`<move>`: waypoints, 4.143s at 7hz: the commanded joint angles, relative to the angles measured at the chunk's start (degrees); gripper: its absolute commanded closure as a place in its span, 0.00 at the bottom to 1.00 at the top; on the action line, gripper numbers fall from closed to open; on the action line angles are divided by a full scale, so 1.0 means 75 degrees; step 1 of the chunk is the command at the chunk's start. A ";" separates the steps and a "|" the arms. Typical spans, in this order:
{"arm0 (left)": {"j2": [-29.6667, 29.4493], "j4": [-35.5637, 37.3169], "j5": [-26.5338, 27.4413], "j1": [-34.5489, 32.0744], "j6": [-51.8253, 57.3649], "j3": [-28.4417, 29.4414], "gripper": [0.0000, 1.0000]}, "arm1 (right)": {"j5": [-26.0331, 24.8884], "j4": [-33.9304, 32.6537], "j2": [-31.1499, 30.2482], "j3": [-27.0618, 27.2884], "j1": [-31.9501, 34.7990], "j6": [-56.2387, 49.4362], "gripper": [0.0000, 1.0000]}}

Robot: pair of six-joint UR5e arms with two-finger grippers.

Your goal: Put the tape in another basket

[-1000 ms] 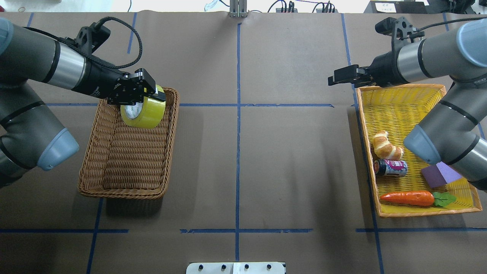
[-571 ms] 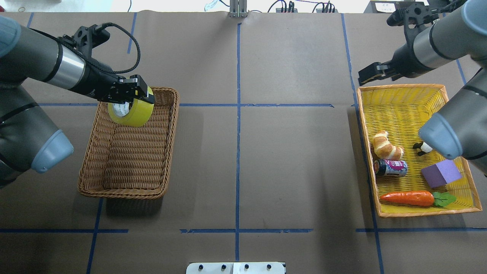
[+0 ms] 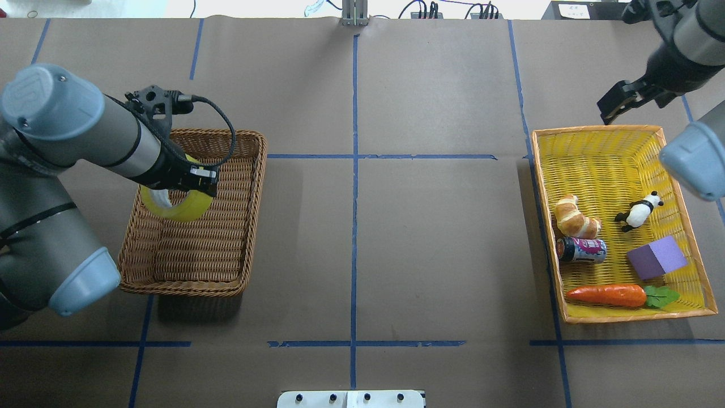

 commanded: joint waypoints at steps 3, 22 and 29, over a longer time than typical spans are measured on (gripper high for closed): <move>0.0130 0.0466 0.0178 0.0534 0.0435 0.0327 0.98 | 0.0880 -0.0096 -0.0783 -0.1019 0.1640 -0.2635 0.00; 0.2158 0.1134 -0.2318 -0.5933 0.8064 0.2846 0.00 | 0.2134 0.2565 -0.2085 -0.3626 0.3413 -0.3977 0.00; 0.2533 0.1181 -0.2822 -0.6567 0.8029 0.3023 0.00 | 0.2169 0.2541 -0.2109 -0.3859 0.3425 -0.3919 0.00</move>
